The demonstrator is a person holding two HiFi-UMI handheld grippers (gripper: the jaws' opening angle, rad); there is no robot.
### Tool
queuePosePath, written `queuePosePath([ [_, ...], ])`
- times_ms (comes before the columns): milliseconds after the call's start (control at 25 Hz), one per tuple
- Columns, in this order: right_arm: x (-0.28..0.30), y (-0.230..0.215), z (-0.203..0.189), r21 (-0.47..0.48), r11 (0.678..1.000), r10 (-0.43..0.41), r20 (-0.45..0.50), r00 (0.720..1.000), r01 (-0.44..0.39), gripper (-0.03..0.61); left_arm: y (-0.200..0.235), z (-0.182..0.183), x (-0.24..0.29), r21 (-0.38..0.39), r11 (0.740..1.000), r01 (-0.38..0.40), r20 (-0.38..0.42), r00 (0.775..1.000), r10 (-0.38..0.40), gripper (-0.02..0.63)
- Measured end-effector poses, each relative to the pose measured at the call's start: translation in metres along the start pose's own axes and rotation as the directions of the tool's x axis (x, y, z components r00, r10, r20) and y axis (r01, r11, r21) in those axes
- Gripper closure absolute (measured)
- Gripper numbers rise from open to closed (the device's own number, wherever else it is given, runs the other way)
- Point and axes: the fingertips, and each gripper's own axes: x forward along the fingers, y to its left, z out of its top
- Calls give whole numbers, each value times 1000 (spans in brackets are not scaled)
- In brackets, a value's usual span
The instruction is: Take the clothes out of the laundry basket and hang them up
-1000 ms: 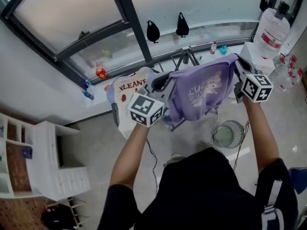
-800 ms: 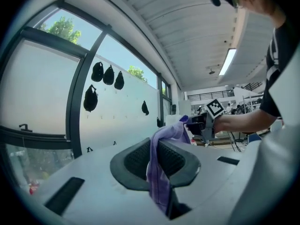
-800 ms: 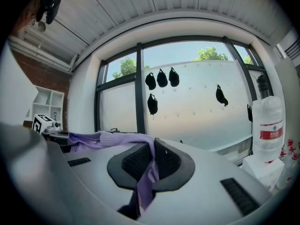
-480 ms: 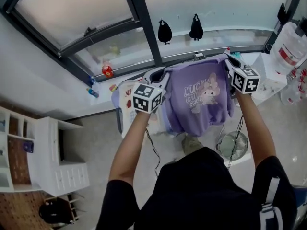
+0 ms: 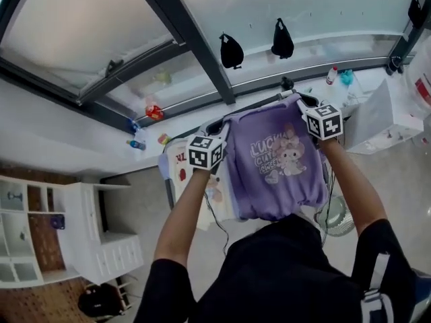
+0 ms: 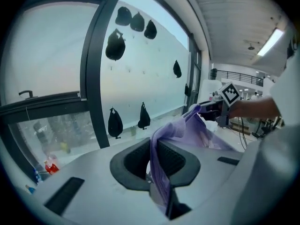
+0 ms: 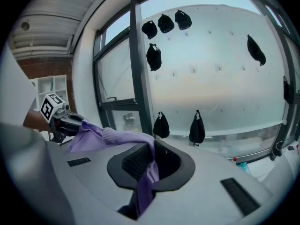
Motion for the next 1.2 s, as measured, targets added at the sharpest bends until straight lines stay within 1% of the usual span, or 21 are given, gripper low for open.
queuePosePath([
  [120,36,-8,-30,0,1000,29,-56,998,-29,566,21,-31,28,-41,999,-29,-66,998,26,581],
  [240,73,-21,-41,-23,999,42,-94,995,-44,566,43,-47,61,-73,995,-65,-107,993,57,581],
  [360,101,-32,-61,-17,999,48,-153,987,-51,566,56,-67,89,-94,991,-91,-160,984,76,581],
  [440,116,-40,-74,-24,999,38,-192,981,-44,566,65,-79,107,-103,989,-105,-195,977,83,578],
  [560,133,-48,-89,-70,997,9,-230,973,-26,566,72,-97,127,-104,988,-118,-237,967,91,574],
  [720,145,-49,-110,-73,997,11,-293,956,-34,566,78,-113,139,-106,984,-145,-275,955,111,563],
  [840,151,-52,-118,-77,996,13,-302,953,-38,565,80,-122,145,-112,981,-155,-293,949,117,546],
  [1000,153,-50,-118,-100,993,26,-304,952,-59,560,80,-126,149,-126,980,-153,-271,956,115,540],
  [1080,153,-51,-120,-92,994,32,-317,948,-65,529,80,-128,150,-130,979,-158,-263,957,120,515],
  [1200,152,-49,-119,-85,991,65,-340,938,-99,482,80,-127,150,-144,977,-157,-257,959,116,469],
])
